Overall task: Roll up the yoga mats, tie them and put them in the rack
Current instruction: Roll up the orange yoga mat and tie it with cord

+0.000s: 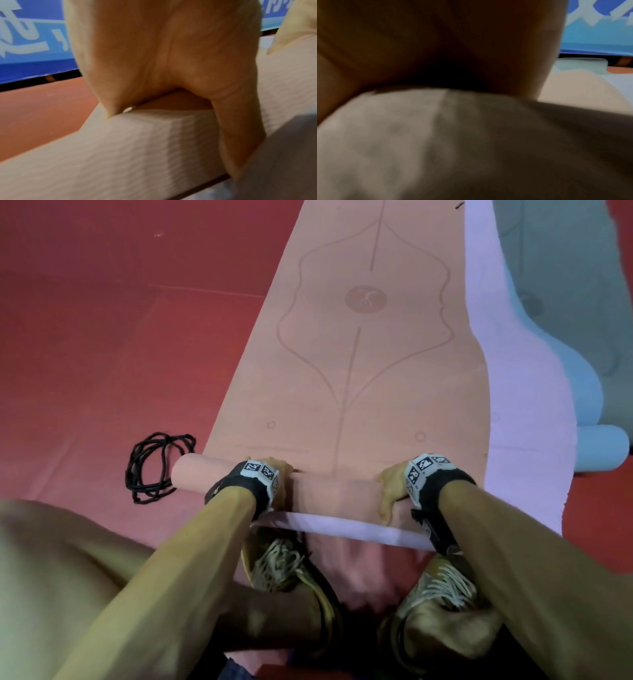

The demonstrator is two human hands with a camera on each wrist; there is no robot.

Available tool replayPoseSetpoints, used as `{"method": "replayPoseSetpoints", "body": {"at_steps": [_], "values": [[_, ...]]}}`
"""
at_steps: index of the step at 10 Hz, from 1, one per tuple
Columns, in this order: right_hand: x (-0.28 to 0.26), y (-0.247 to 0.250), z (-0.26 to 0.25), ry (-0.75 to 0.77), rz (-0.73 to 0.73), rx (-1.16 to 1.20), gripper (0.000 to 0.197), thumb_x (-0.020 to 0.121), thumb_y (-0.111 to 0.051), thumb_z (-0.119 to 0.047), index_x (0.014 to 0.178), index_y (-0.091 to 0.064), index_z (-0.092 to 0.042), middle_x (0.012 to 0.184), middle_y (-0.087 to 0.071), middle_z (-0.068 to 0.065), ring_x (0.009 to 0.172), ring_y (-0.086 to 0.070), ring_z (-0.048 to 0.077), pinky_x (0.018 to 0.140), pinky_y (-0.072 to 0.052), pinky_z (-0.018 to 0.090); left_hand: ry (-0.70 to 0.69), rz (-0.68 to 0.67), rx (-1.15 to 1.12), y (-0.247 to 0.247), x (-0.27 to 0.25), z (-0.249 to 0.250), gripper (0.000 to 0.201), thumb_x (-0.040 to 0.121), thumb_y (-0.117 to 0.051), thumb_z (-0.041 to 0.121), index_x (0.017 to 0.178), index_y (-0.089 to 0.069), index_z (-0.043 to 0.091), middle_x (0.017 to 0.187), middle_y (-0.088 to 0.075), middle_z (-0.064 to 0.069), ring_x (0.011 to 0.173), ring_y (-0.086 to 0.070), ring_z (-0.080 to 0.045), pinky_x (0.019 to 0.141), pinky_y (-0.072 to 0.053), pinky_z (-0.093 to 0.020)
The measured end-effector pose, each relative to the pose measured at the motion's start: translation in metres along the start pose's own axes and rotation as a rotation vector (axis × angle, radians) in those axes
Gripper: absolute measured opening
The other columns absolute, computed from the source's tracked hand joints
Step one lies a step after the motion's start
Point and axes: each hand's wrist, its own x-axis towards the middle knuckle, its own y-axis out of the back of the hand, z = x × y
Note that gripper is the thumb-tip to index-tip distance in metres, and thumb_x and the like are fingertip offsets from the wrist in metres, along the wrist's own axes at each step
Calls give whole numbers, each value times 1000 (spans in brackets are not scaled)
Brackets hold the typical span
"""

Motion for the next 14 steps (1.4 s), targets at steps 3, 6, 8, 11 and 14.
{"method": "replayPoseSetpoints", "body": {"at_steps": [3, 6, 8, 11, 14], "values": [[-10, -8, 1, 29, 256, -157, 52, 61, -79, -19, 109, -60, -8, 105, -67, 12, 88, -68, 29, 56, -48, 28, 35, -27, -34, 3, 17, 17, 31, 62, -81, 22, 91, -71, 23, 74, -68, 6, 73, -68, -11, 67, -56, -25], [14, -42, 51, -58, 203, -115, 71, 65, -82, -24, 132, -59, -18, 122, -66, 4, 108, -64, 24, 87, -56, 34, -122, -107, -130, -15, 46, 64, 67, 46, -82, 33, 110, -63, 40, 93, -72, 7, 86, -70, -14, 75, -55, -26], [66, -41, 66, -66, -3, -51, 40, 42, -84, -31, 79, -70, -22, 86, -70, -6, 83, -67, 18, 73, -59, 33, -75, 89, 38, -39, 24, 69, 84, 64, -81, 42, 137, -42, 31, 128, -60, -1, 122, -54, -27, 103, -36, -46], [38, -60, 59, -48, 227, 101, 74, 70, -66, -24, 141, -46, -25, 133, -59, 5, 117, -59, 30, 97, -50, 42, -23, -5, -94, -19, 51, 72, 45, 82, -73, 20, 126, -61, 17, 126, -63, -6, 115, -61, -26, 83, -44, -27], [42, -65, 56, -32, 309, 15, 57, 73, -63, -22, 129, -56, -20, 123, -64, 5, 110, -63, 32, 94, -53, 43, -25, -70, -161, -18, 60, 66, 50, 83, -73, 21, 131, -58, 19, 131, -61, -5, 118, -59, -26, 91, -46, -29]]}}
